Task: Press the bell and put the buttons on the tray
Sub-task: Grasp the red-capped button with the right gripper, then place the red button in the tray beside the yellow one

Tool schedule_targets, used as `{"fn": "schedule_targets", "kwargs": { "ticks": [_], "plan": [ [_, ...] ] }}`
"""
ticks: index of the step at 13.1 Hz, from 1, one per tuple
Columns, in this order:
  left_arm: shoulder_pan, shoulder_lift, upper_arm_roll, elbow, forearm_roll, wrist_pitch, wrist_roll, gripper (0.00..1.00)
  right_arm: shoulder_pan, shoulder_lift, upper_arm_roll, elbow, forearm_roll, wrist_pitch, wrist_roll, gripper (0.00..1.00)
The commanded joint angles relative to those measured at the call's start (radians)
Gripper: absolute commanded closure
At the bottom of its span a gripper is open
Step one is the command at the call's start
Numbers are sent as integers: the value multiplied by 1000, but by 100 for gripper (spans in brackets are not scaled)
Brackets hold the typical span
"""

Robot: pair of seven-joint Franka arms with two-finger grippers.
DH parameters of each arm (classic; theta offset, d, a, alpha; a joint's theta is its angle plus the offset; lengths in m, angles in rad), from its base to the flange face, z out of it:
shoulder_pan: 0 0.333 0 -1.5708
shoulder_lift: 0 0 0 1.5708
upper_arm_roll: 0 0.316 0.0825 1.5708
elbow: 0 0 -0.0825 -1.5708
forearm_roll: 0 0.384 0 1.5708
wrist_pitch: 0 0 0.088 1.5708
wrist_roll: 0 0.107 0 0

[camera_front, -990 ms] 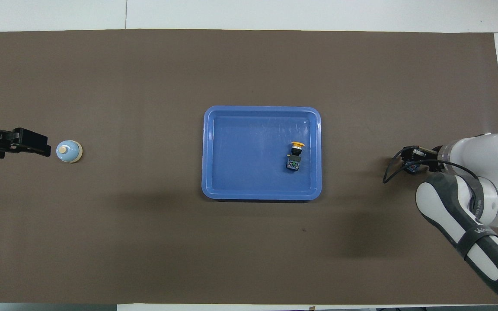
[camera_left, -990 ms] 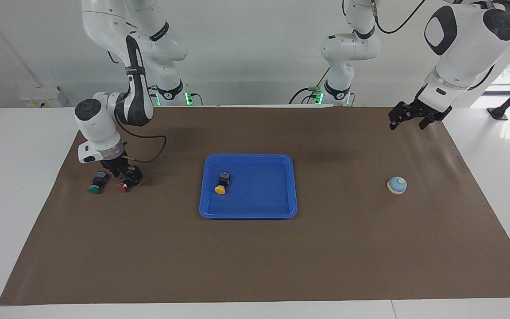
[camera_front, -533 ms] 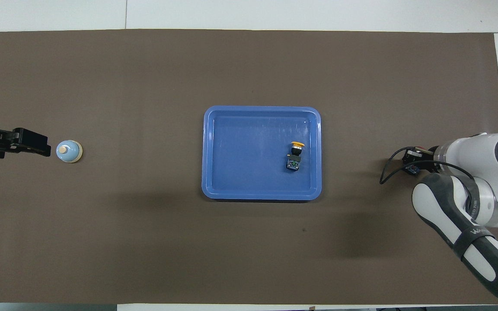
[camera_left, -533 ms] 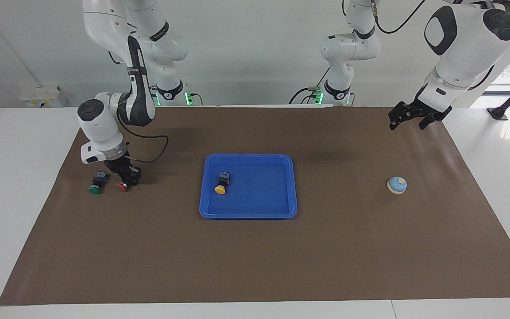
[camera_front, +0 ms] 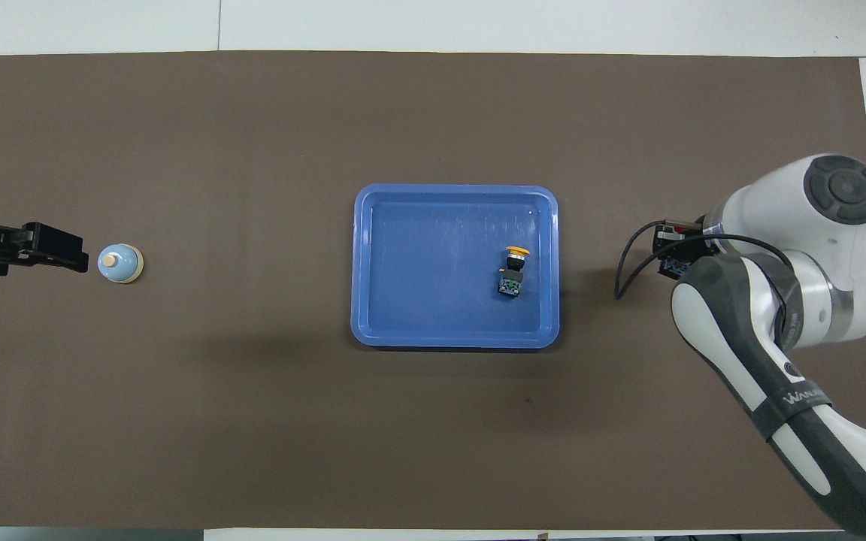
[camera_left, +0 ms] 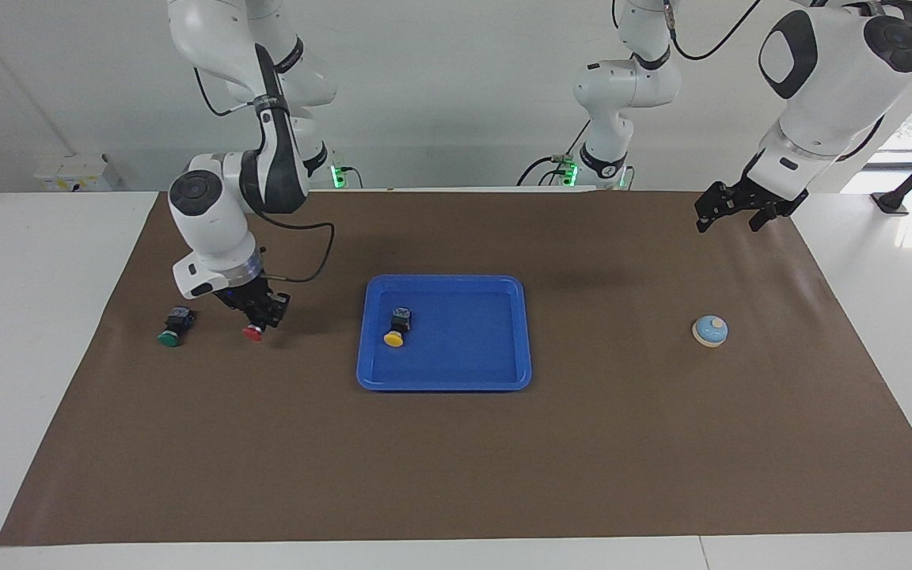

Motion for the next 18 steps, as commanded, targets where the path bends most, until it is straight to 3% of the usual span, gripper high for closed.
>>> {"fn": "schedule_targets", "kwargs": {
  "ticks": [1,4,8,12,18],
  "plan": [
    [1,-13,3,-2,-3,2,-2,0,91,92,7,218,11,-162,11,100],
    [1,-12,3,-2,-3,2,-2,0,215,125,5,280,86,-170,54,100],
    [1,-12,3,-2,-3,2,-2,0,393,289,4,392,120,-112,134,100],
    [1,-12,3,-2,-3,2,-2,0,455,353,5,369,86,22,117,100],
    [1,-12,3,-2,-3,2,-2,0,452,330,4,240,85,133,77,100]
  ]
}}
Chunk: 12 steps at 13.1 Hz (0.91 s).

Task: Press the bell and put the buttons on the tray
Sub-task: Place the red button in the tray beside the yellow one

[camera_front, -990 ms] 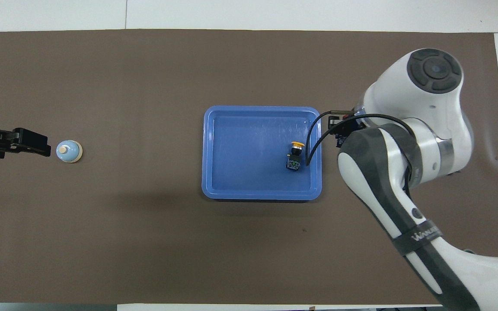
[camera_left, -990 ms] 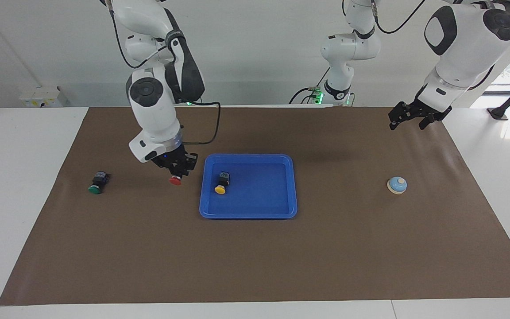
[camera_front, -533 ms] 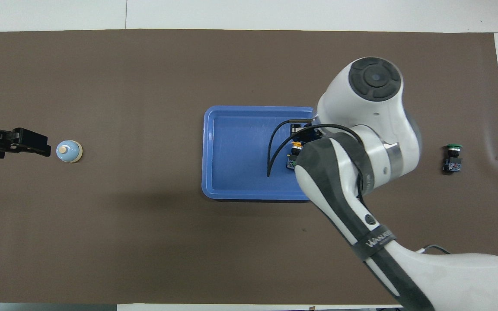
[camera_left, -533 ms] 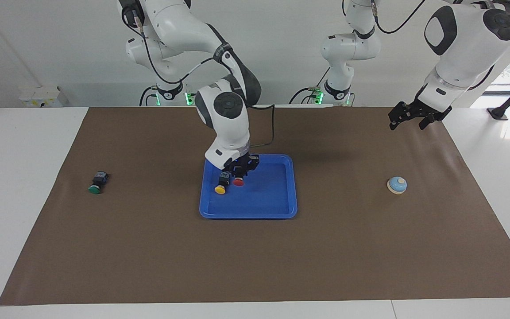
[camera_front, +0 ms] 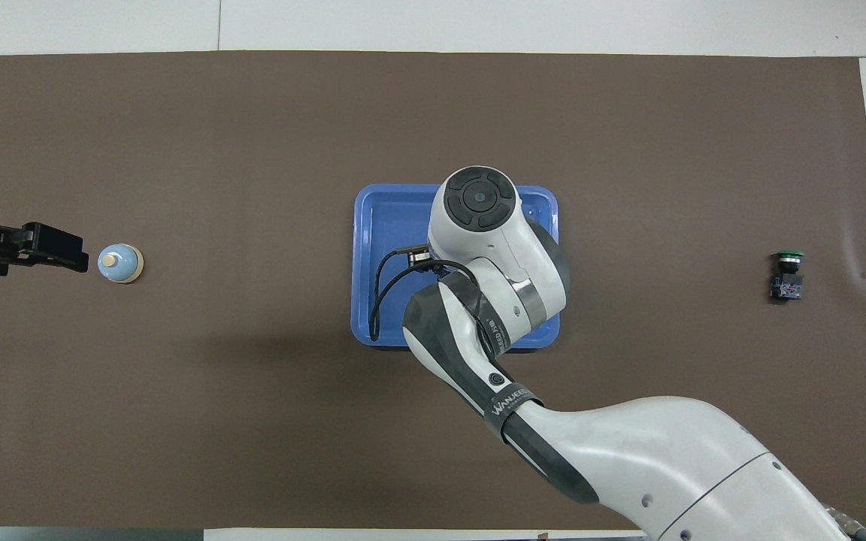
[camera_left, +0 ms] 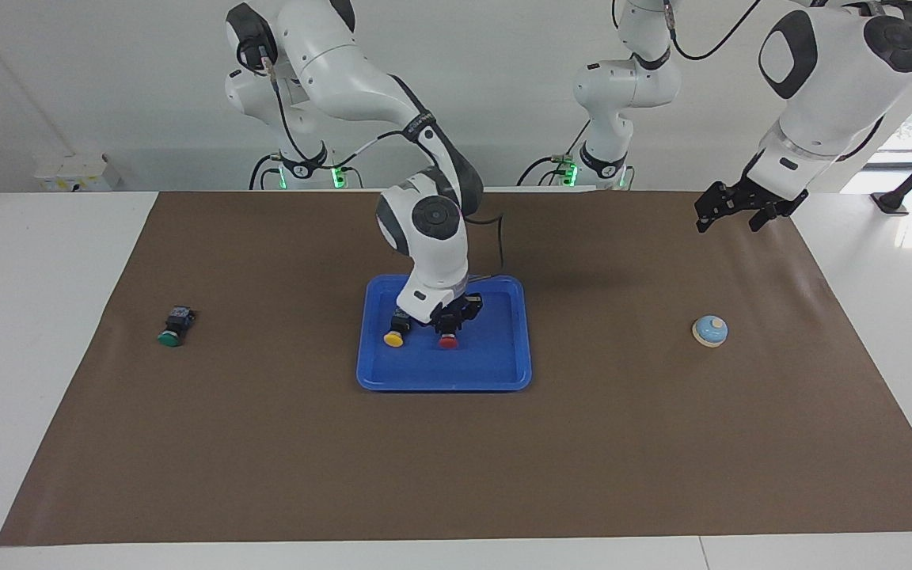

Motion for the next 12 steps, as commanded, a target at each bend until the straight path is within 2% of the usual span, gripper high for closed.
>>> {"fn": "schedule_targets", "kwargs": {
  "ticks": [1,2,3,4,6,8,12],
  "plan": [
    [1,-13,3,-2,-3,2,-2,0,-9,-37,4,-72,-6,46,11,100],
    [1,-12,3,-2,-3,2,-2,0,-9,-36,6,-70,-5,45,60,100],
    [1,-12,3,-2,-3,2,-2,0,-9,-36,6,-64,-3,42,105,34],
    [1,-12,3,-2,-3,2,-2,0,-9,-36,6,-57,-3,30,137,0],
    [1,-12,3,-2,-3,2,-2,0,-16,-59,4,-47,-3,1,166,0],
    [1,-13,3,-2,-3,2,-2,0,-42,-103,-13,-17,-3,-78,163,0],
    [1,-12,3,-2,-2,2,-2,0,-212,-209,-19,-1,-10,-202,63,0]
  ]
}}
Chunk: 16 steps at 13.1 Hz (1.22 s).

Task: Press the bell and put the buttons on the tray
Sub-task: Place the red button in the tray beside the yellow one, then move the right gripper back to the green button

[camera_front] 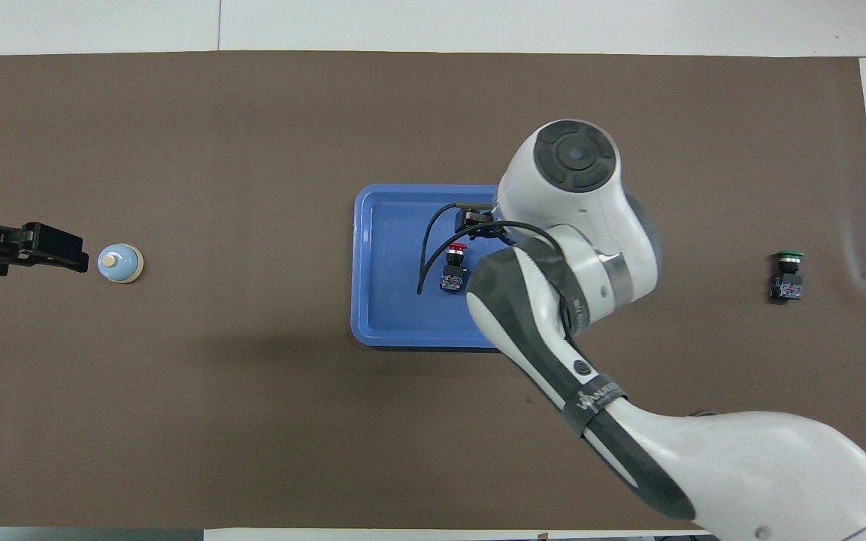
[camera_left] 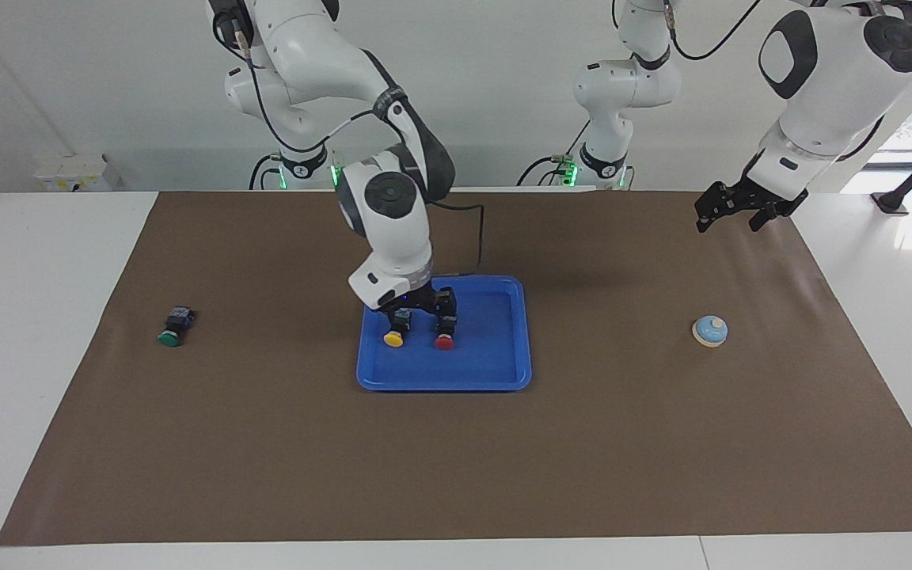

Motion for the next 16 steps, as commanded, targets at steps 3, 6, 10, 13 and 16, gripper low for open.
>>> {"fn": "schedule_targets", "kwargs": {
  "ticks": [3,6,10,13,16],
  "plan": [
    [1,-12,3,-2,-3,2,-2,0,-248,-113,4,-25,-22,-160,-250,0],
    [1,-12,3,-2,-3,2,-2,0,-418,-142,4,-60,-95,-223,-436,0],
    [1,-12,3,-2,-3,2,-2,0,-675,-195,5,-221,-118,-66,-709,0],
    [1,-12,1,-2,-3,2,-2,0,-781,-253,5,-425,-117,167,-803,0],
    [1,-13,3,-2,-3,2,-2,0,-818,-273,7,-516,-108,302,-850,0]
  ]
}}
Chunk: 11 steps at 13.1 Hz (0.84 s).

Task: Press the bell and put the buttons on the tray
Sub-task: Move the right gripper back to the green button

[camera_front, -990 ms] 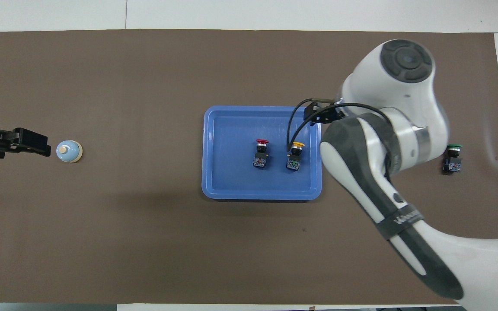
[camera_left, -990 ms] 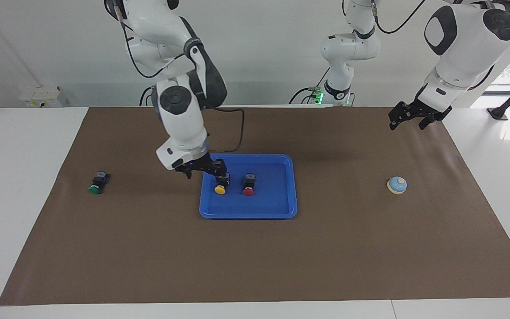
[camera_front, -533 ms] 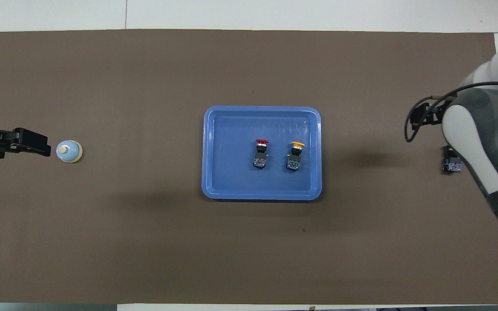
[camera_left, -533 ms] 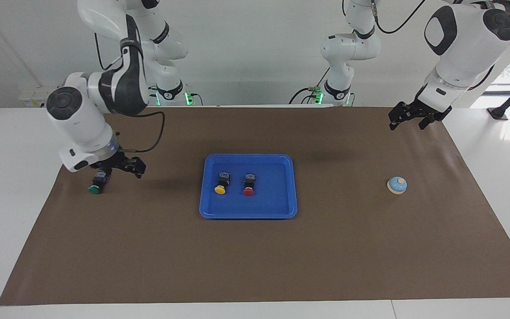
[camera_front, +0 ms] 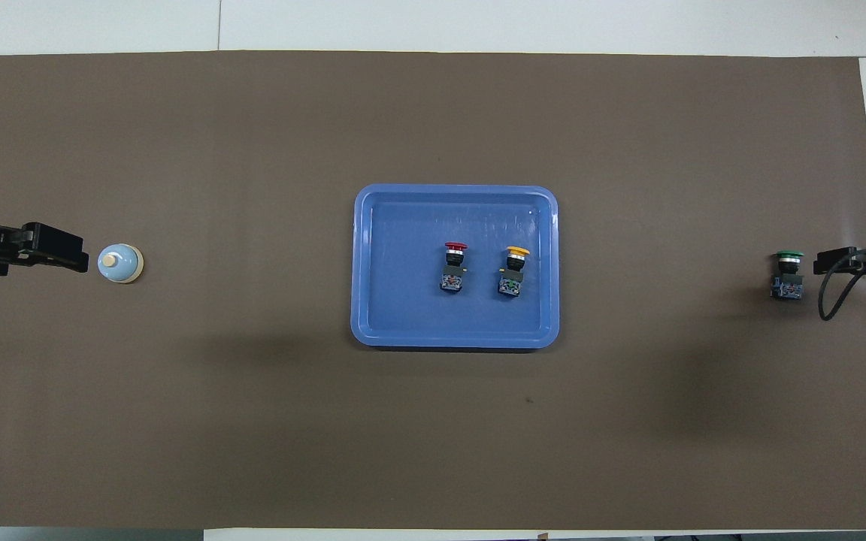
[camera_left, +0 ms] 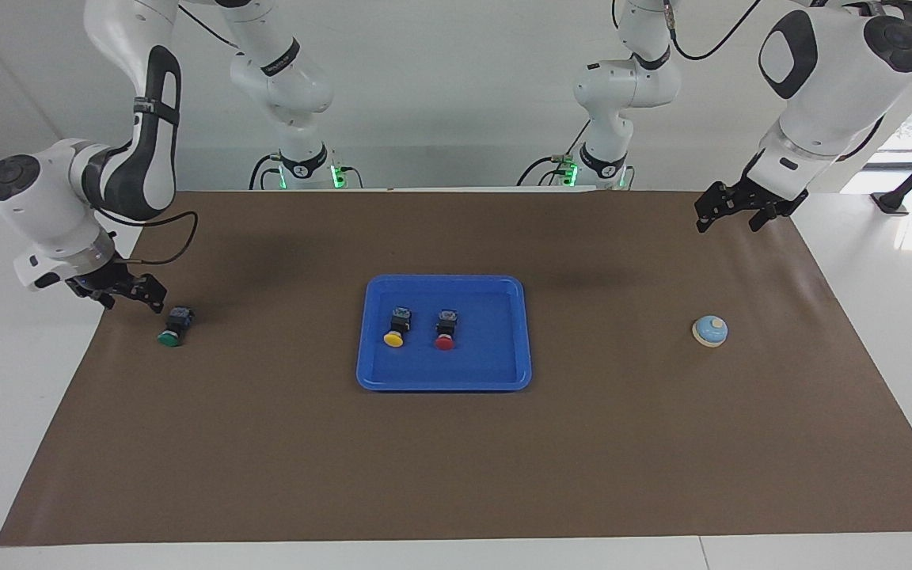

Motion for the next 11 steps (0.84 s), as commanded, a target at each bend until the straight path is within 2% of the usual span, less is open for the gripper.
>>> {"fn": "schedule_targets", "kwargs": {
  "ticks": [1,4,7,11],
  "plan": [
    [1,-12,3,-2,-3,2,-2,0,-23,-61,18,-99,7,82,-45,0],
    [1,-11,3,-2,-3,2,-2,0,-16,-60,19,-107,71,90,-60,0],
    [1,-11,3,-2,-2,2,-2,0,11,-55,21,-185,123,206,-72,0],
    [1,-13,3,-2,-3,2,-2,0,7,-2,21,-196,129,273,-108,0]
  ]
}}
